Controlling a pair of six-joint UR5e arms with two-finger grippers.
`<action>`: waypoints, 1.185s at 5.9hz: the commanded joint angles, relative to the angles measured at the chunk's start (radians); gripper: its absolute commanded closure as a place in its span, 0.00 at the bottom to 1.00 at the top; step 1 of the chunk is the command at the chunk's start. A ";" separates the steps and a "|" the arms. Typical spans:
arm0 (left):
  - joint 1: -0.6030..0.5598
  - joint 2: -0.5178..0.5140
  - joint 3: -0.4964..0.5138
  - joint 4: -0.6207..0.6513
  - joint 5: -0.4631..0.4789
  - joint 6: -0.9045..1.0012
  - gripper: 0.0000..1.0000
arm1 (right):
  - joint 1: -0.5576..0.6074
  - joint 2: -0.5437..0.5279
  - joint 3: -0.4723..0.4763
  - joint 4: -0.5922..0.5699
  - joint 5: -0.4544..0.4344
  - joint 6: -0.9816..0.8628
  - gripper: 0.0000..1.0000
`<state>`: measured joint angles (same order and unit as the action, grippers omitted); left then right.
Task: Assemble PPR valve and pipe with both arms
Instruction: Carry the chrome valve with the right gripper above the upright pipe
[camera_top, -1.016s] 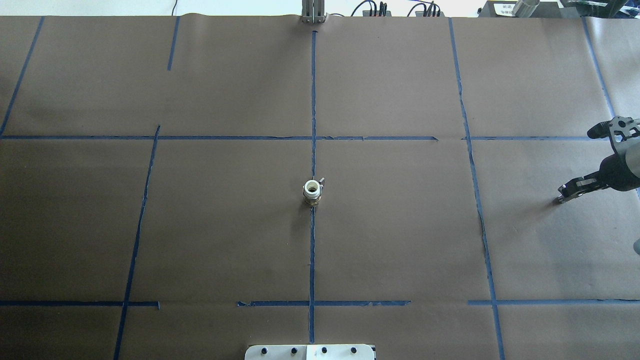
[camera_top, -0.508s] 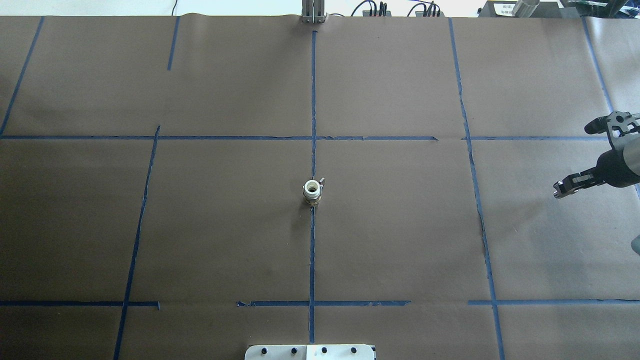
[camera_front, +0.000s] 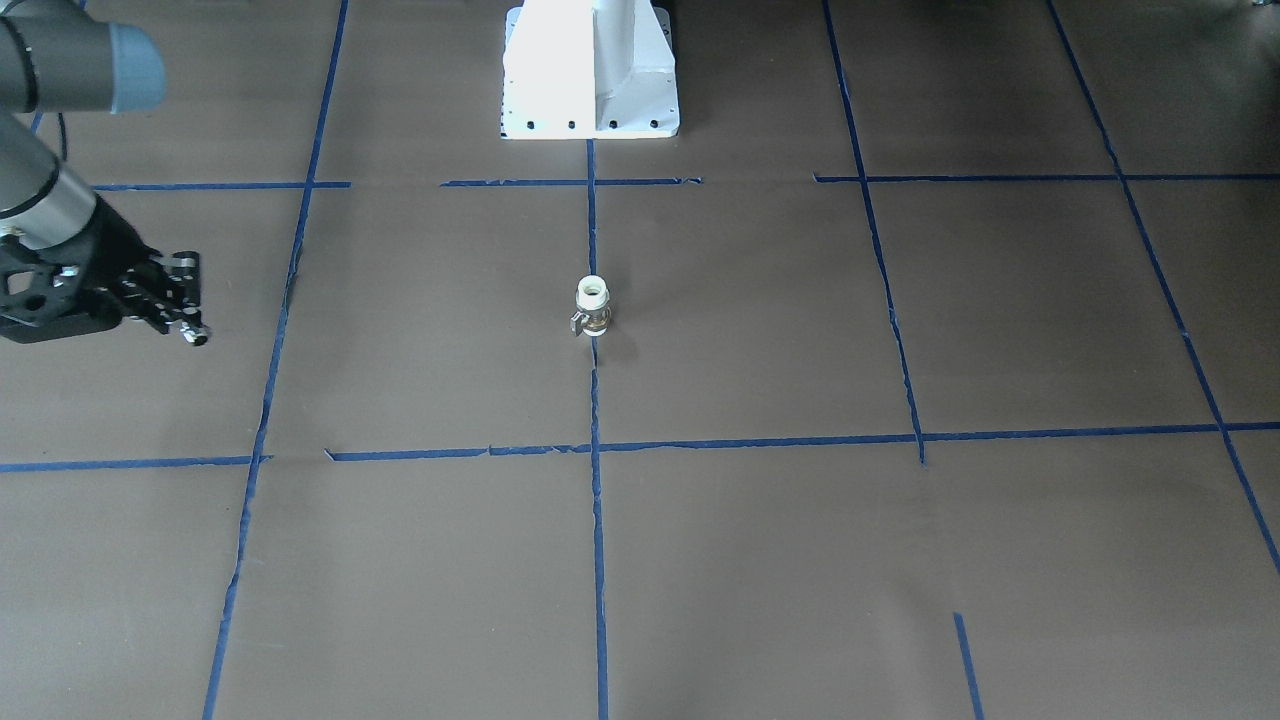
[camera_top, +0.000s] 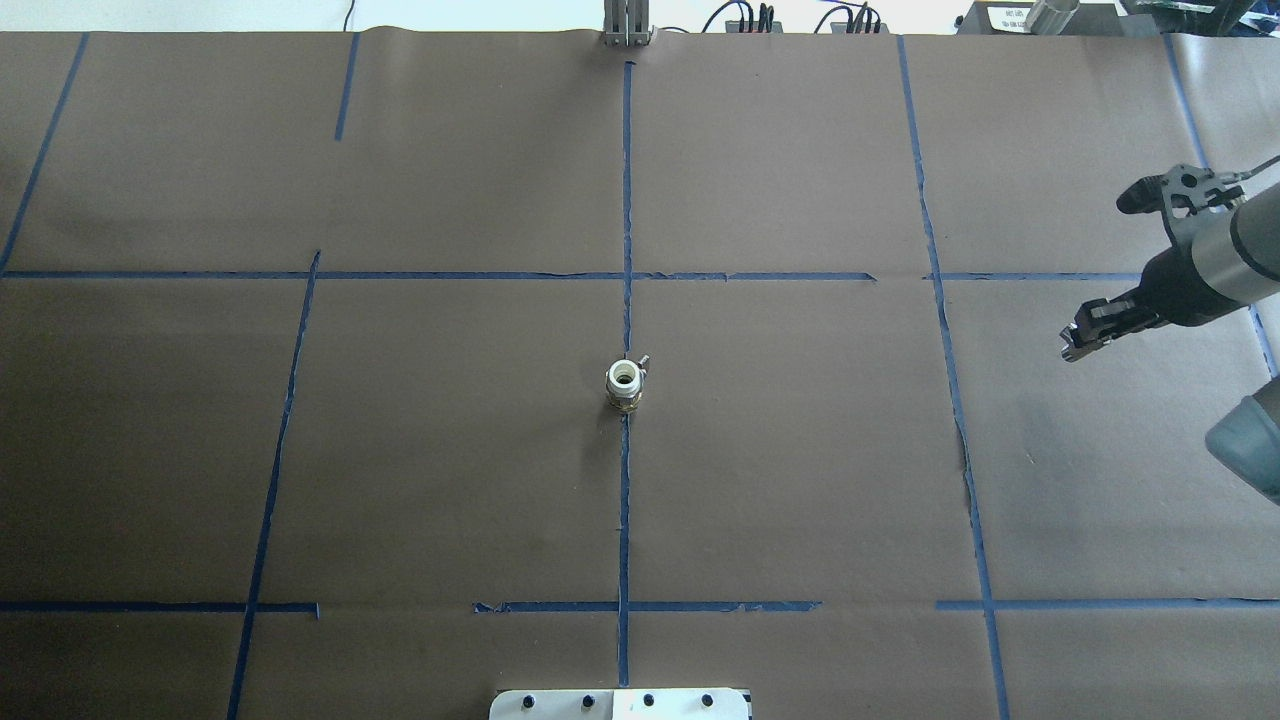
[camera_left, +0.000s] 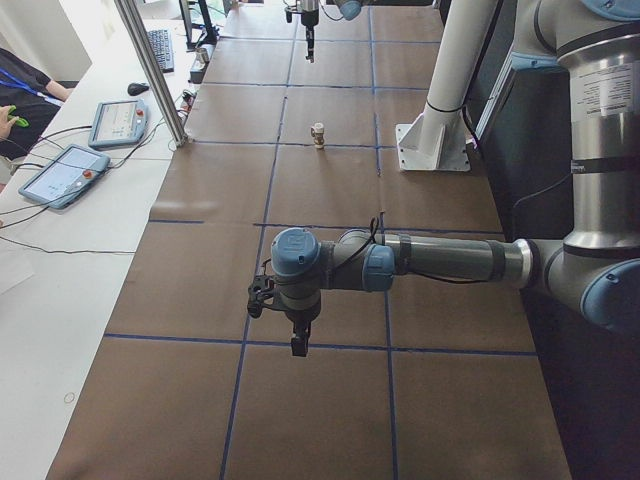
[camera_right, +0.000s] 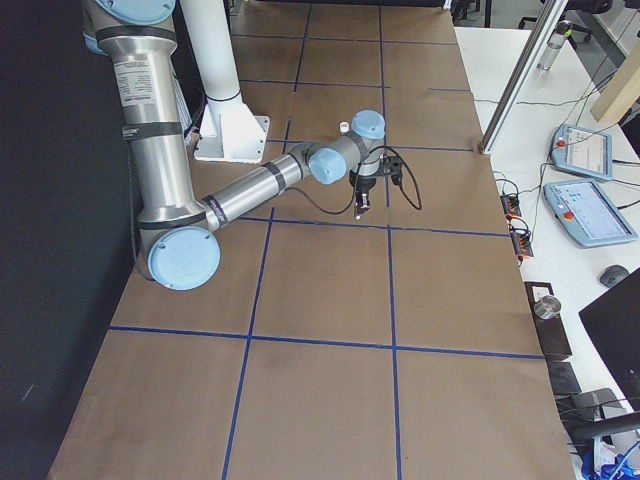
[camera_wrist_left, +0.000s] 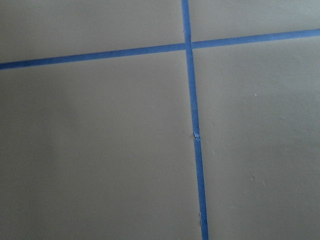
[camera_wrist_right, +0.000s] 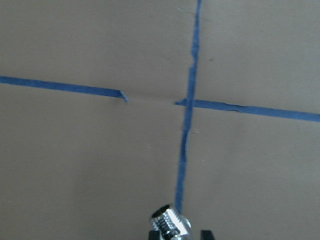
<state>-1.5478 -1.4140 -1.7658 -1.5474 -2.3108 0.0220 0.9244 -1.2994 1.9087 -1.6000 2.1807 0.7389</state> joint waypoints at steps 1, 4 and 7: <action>0.000 0.000 -0.009 0.000 -0.001 -0.011 0.00 | -0.118 0.234 -0.023 -0.115 -0.030 0.232 1.00; 0.000 0.000 -0.006 0.000 -0.053 -0.011 0.00 | -0.276 0.449 -0.108 -0.129 -0.164 0.418 1.00; 0.002 -0.003 0.000 0.000 -0.053 -0.010 0.00 | -0.380 0.530 -0.178 -0.129 -0.252 0.416 1.00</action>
<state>-1.5464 -1.4164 -1.7670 -1.5478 -2.3635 0.0122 0.5641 -0.8051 1.7617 -1.7285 1.9443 1.1545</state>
